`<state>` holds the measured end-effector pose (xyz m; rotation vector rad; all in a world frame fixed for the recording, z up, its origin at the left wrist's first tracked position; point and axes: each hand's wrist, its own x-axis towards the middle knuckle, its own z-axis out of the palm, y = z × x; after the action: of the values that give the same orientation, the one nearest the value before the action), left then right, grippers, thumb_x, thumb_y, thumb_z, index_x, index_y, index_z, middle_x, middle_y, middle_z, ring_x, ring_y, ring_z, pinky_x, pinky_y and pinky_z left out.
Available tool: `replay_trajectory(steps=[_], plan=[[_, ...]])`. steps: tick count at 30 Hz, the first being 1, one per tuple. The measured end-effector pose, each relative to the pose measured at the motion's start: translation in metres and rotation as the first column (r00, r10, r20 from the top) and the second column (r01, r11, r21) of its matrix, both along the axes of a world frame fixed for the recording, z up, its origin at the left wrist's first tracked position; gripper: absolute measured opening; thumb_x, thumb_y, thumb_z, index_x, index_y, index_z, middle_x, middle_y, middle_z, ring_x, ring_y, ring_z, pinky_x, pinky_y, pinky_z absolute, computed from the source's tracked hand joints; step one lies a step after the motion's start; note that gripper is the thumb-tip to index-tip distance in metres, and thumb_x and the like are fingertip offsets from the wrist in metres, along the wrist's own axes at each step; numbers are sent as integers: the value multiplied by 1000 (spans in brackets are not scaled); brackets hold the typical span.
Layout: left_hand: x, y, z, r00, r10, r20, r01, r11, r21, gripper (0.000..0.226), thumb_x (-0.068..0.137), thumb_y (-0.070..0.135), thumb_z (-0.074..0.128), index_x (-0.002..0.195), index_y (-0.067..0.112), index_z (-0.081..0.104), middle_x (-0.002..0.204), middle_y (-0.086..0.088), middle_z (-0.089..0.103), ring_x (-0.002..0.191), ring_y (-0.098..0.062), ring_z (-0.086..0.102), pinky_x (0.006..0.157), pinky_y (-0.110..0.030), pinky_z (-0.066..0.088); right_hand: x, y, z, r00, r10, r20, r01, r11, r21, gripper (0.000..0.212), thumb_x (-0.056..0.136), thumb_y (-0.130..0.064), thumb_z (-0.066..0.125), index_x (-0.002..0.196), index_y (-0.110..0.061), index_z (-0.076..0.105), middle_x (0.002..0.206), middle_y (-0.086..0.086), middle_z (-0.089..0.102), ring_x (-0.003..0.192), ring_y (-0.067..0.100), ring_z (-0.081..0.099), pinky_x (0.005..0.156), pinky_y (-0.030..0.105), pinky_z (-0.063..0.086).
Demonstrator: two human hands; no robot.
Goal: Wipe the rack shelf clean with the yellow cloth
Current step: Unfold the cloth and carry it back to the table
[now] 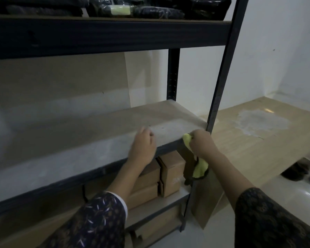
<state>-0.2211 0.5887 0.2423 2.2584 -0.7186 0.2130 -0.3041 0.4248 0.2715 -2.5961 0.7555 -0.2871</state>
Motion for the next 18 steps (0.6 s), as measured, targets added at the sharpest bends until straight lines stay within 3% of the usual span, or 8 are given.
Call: replay_trajectory(steps=[3, 5, 7, 9, 11, 13, 15, 18], plan=[[-40, -9, 2, 923, -119, -365, 46, 978, -204, 35, 100, 31, 36, 96, 12, 65, 98, -7, 66, 86, -16, 61, 78, -30, 51, -18, 27, 3, 956, 84, 281, -105, 993, 61, 34, 92, -3, 47, 123, -2, 60, 113, 17, 66, 100, 31, 60, 76, 28, 41], [-57, -8, 9, 710, -327, -623, 8, 889, -458, 40, 97, 47, 38, 105, 20, 67, 101, -3, 71, 93, -18, 66, 87, -39, 53, -31, 45, 0, 886, 146, 440, -209, 973, 98, 39, 89, -1, 52, 127, -8, 57, 123, 9, 59, 111, 23, 54, 84, 20, 36], [-68, 0, 14, 598, -463, -655, -43, 797, -603, 37, 94, 49, 46, 113, 24, 65, 106, -3, 71, 99, -21, 67, 88, -42, 54, -43, 57, -6, 828, 246, 504, -364, 919, 149, 40, 87, -4, 57, 126, -15, 58, 129, 0, 52, 119, 12, 47, 92, 15, 35], [-73, 11, 19, 699, -336, -631, -46, 860, -508, 29, 92, 39, 54, 113, 22, 64, 105, -5, 71, 95, -23, 67, 86, -45, 55, -53, 65, -10, 779, 253, 574, -463, 849, 254, 41, 84, 0, 57, 122, -17, 62, 126, -2, 54, 117, 8, 50, 97, 19, 42], [-76, 26, 20, 751, -226, -620, -81, 901, -427, 26, 93, 31, 55, 114, 18, 62, 105, -6, 71, 93, -24, 67, 84, -47, 56, -59, 68, -8, 764, 100, 638, -428, 819, 383, 42, 83, -1, 59, 121, -19, 60, 123, 0, 56, 112, 10, 56, 96, 35, 50], [-80, 41, 22, 719, -279, -636, -45, 895, -444, 26, 94, 30, 54, 115, 18, 61, 107, -5, 71, 97, -24, 67, 87, -47, 54, -63, 70, -1, 805, 8, 593, -372, 786, 494, 56, 83, -13, 69, 134, -22, 48, 128, -2, 51, 113, 14, 54, 94, 36, 51], [-86, 55, 27, 694, -369, -619, 57, 884, -463, 27, 94, 31, 53, 115, 17, 62, 108, -4, 71, 100, -23, 67, 89, -46, 53, -67, 71, 7, 857, 66, 512, -406, 700, 588, 71, 81, -24, 75, 141, -20, 39, 129, -4, 50, 115, 15, 54, 88, 26, 49], [-95, 69, 37, 697, -430, -574, 160, 873, -460, 26, 94, 31, 54, 114, 17, 63, 109, -2, 71, 100, -20, 67, 85, -36, 54, -71, 74, 18, 853, 115, 509, -463, 617, 636, 50, 78, -25, 78, 122, -12, 58, 114, 6, 67, 103, 22, 66, 77, 27, 56]])
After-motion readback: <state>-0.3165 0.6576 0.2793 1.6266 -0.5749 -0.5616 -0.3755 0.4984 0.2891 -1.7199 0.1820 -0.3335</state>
